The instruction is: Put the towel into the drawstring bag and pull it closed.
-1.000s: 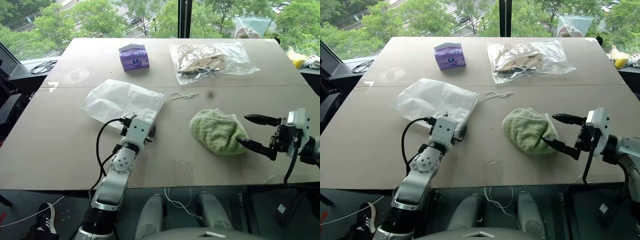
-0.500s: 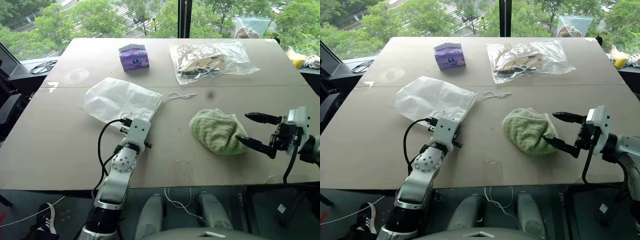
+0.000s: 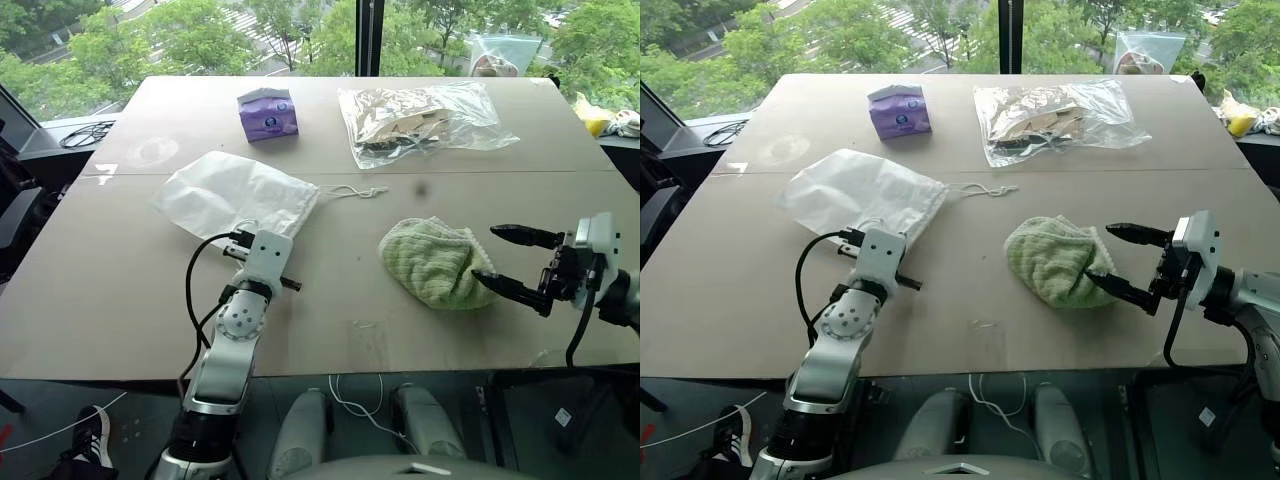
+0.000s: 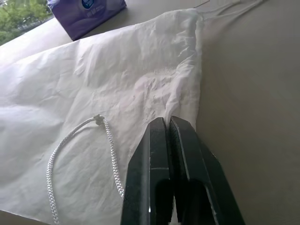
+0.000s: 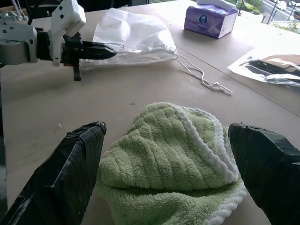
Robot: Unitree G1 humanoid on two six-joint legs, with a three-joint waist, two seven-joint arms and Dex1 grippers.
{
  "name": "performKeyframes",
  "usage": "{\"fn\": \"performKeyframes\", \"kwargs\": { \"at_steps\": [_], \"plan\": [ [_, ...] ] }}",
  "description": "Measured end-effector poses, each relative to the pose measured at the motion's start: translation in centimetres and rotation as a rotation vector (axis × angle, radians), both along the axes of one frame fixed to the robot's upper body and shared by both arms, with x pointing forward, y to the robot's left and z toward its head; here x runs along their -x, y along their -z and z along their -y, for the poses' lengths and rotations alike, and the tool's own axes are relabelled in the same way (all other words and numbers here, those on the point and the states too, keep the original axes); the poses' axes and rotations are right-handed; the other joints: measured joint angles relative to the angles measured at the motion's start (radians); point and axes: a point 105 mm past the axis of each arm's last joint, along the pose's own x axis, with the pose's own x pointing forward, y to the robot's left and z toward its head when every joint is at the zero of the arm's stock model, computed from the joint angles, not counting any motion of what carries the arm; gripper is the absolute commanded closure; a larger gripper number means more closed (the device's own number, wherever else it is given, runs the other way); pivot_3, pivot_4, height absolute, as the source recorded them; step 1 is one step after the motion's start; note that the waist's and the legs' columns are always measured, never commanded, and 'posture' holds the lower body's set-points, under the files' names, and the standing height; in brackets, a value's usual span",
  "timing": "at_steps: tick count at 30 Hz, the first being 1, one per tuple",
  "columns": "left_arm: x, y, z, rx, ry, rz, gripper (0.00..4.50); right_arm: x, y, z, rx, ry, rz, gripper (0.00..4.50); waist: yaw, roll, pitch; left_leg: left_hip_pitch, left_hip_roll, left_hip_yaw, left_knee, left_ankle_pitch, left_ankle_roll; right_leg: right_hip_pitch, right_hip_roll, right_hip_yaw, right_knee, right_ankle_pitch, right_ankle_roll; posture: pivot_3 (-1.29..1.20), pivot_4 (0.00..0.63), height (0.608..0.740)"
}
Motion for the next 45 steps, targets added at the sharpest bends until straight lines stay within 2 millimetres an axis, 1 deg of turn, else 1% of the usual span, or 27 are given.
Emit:
{"fn": "performKeyframes", "kwargs": {
  "at_steps": [3,4,5,6,7,10,13,15,19,22,24,26,28,30,35,39,41,43,45],
  "plan": [
    [-0.3,-3.2,-0.5,0.116,0.068,0.063,4.42,-0.2,-0.2,-0.1,-0.011,0.005,0.004,0.0,-0.001,0.0,0.0,0.0,0.0,0.0,0.0,0.0,0.0,0.0,0.0,0.0,0.0,0.0,0.0,0.0,0.15,0.74],
    [-0.2,-4.0,-0.5,0.155,0.089,0.077,4.42,-0.3,-0.2,-0.1,-0.017,0.009,0.0,0.0,-0.001,0.0,0.0,0.0,0.0,0.0,0.0,0.0,0.0,0.0,0.0,0.0,0.0,0.0,0.0,0.0,0.15,0.74],
    [-0.1,-4.5,-0.6,0.226,0.108,0.078,4.42,-0.5,-0.1,-0.2,-0.025,0.021,-0.009,0.0,-0.002,0.0,0.0,0.0,0.0,0.0,0.0,0.0,0.0,0.0,0.0,0.0,0.0,0.0,0.0,0.0,0.15,0.74],
    [0.0,-4.9,-0.7,0.336,0.127,0.071,4.42,-1.0,0.1,-0.6,-0.025,0.042,-0.017,0.0,-0.003,0.0,0.0,0.0,0.0,0.0,0.0,0.0,0.0,0.0,0.0,0.0,0.0,0.0,0.0,0.0,0.15,0.74],
    [0.0,-5.4,-0.8,0.414,0.153,0.062,4.42,-1.5,0.8,-1.0,-0.012,0.07,-0.032,0.0,-0.003,0.0,0.0,0.0,0.0,0.0,0.0,0.0,0.0,0.0,0.0,-0.001,0.0,0.0,0.0,0.0,0.15,0.74],
    [0.2,-6.3,-1.3,0.483,0.214,0.059,4.42,-2.2,2.2,-1.5,0.005,0.132,-0.068,0.0,-0.003,0.0,0.0,0.0,0.0,-0.002,0.0,0.0,0.0,0.0,0.0,-0.002,0.001,0.0,0.0,0.0,0.15,0.74],
    [0.3,-8.7,-1.9,0.493,0.285,0.102,4.42,-3.7,4.2,-1.6,0.006,0.292,-0.137,0.0,-0.003,0.0,0.0,0.0,0.0,-0.001,0.0,0.0,0.0,0.0,0.0,-0.001,0.001,0.0,0.0,0.0,0.15,0.74],
    [0.4,-9.2,-2.0,0.511,0.313,0.11,4.42,-4.1,5.0,-1.4,0.011,0.355,-0.189,0.0,-0.003,0.0,0.0,0.0,-0.001,0.0,0.0,0.0,0.0,0.0,-0.001,-0.001,0.001,0.0,0.0,0.0,0.15,0.74],
    [0.4,-9.5,-2.3,0.464,0.348,0.088,4.42,-4.8,6.4,-1.5,0.031,0.447,-0.281,0.0,-0.003,-0.001,0.0,0.0,-0.001,-0.001,0.0,0.0,0.0,0.0,-0.001,-0.001,0.0,0.0,0.0,0.0,0.15,0.74],
    [0.2,-9.5,-2.2,0.46,0.36,0.076,4.42,-4.9,6.9,-1.6,0.047,0.477,-0.305,0.0,-0.004,-0.001,0.0,0.0,-0.001,-0.001,0.0,0.0,0.0,0.0,-0.001,-0.001,0.0,0.0,0.0,0.0,0.15,0.74],
    [0.0,-9.6,-2.1,0.454,0.367,0.074,4.42,-5.1,7.4,-1.2,0.066,0.53,-0.326,0.0,-0.003,-0.001,0.0,0.0,-0.001,-0.001,0.0,0.0,0.0,0.0,-0.001,-0.001,0.0,0.0,0.0,0.0,0.15,0.74],
    [-0.1,-9.7,-1.8,0.446,0.379,0.073,4.42,-5.3,7.5,-1.1,0.074,0.558,-0.34,0.0,-0.004,-0.001,0.0,0.0,-0.001,-0.001,0.0,0.0,0.0,0.0,-0.001,-0.001,0.0,0.0,0.0,0.0,0.15,0.74],
    [-0.2,-9.6,-1.6,0.439,0.385,0.066,4.42,-5.4,7.7,-1.1,0.054,0.6,-0.384,0.0,-0.004,-0.003,-0.001,0.0,0.0,-0.001,0.0,0.0,0.0,0.0,0.0,-0.001,0.0,0.0,0.0,0.0,0.15,0.74],
    [-0.1,-9.4,-1.6,0.429,0.386,0.056,4.42,-5.2,7.7,-1.4,-0.026,0.627,-0.466,0.0,-0.004,-0.003,-0.001,0.0,0.0,-0.002,0.0,0.0,0.0,0.0,0.0,-0.001,0.0,0.0,0.0,0.0,0.15,0.74],
    [-0.1,-9.2,-1.9,0.41,0.377,0.051,4.42,-4.5,7.4,-2.2,-0.135,0.642,-0.575,0.0,-0.005,-0.004,-0.002,0.0,0.0,-0.002,0.0,0.0,0.0,0.0,0.0,-0.002,0.0,0.0,0.0,0.0,0.15,0.74],
    [-0.1,-9.1,-1.7,0.401,0.382,0.052,4.42,-4.1,7.0,-3.5,-0.234,0.613,-0.678,0.0,-0.01,-0.005,-0.002,0.001,0.001,-0.002,-0.001,0.0,0.0,0.0,0.001,-0.002,0.0,0.0,0.0,0.0,0.15,0.74],
    [-0.1,-8.9,-1.5,0.396,0.388,0.046,4.42,-3.7,7.0,-4.2,-0.224,0.584,-0.701,0.0,-0.011,-0.005,-0.003,0.001,0.002,-0.002,-0.001,0.0,0.0,0.0,0.002,-0.002,0.0,0.0,-0.001,0.0,0.15,0.74],
    [-0.2,-8.8,-1.5,0.373,0.382,0.04,4.42,-3.6,7.1,-4.4,-0.221,0.577,-0.706,0.0,-0.012,-0.006,-0.003,0.001,0.003,-0.002,-0.002,0.0,0.0,0.0,0.003,-0.002,0.0,0.0,-0.001,0.0,0.15,0.74],
    [-0.5,-8.2,-1.7,0.305,0.363,0.023,4.42,-3.7,7.2,-4.7,-0.202,0.574,-0.706,0.0,-0.016,-0.006,-0.003,0.002,0.004,-0.002,-0.003,0.0,0.0,0.0,0.004,-0.002,0.0,0.0,-0.001,0.0,0.15,0.74]
  ]
}}
